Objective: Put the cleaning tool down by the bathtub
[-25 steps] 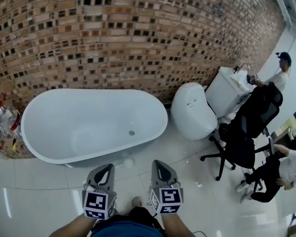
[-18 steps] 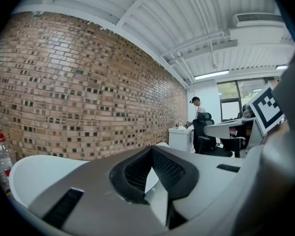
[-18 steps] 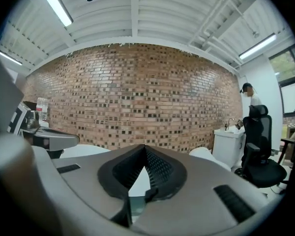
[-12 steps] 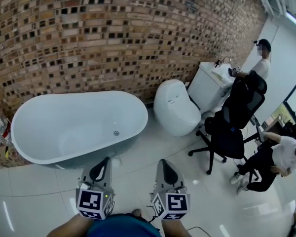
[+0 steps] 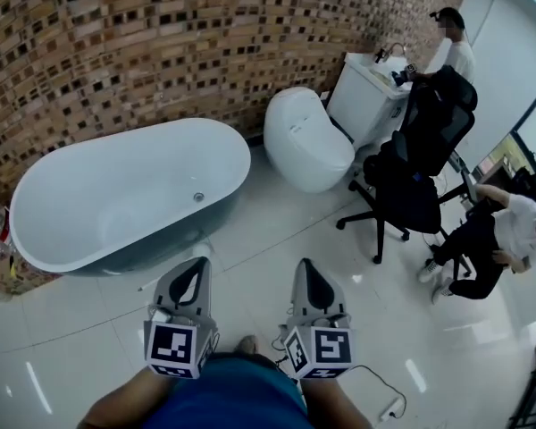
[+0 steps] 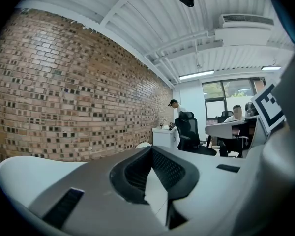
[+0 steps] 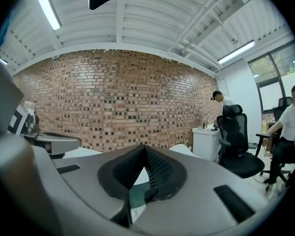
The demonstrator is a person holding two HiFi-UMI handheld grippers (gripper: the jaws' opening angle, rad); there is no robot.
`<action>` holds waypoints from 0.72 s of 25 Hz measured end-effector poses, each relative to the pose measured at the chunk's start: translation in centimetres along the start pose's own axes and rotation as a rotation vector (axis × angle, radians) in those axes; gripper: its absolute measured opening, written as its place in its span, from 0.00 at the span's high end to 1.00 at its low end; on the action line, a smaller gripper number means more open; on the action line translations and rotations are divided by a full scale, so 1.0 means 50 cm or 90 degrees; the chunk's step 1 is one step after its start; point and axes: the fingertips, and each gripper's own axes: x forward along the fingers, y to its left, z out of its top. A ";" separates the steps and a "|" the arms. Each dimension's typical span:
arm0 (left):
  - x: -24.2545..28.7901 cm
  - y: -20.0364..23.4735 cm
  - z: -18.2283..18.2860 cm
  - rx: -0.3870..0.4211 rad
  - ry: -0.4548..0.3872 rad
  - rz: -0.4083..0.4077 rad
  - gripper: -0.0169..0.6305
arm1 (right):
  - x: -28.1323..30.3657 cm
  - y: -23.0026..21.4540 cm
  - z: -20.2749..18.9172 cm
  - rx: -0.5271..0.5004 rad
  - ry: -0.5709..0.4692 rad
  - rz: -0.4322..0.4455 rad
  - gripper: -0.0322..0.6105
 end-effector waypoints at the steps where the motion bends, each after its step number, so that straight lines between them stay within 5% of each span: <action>1: 0.001 -0.007 0.001 0.002 0.000 -0.003 0.97 | -0.003 -0.004 -0.001 0.003 0.001 0.000 0.93; 18: 0.001 -0.025 0.014 0.022 -0.007 -0.029 0.97 | -0.018 -0.004 0.009 0.005 -0.001 -0.006 0.93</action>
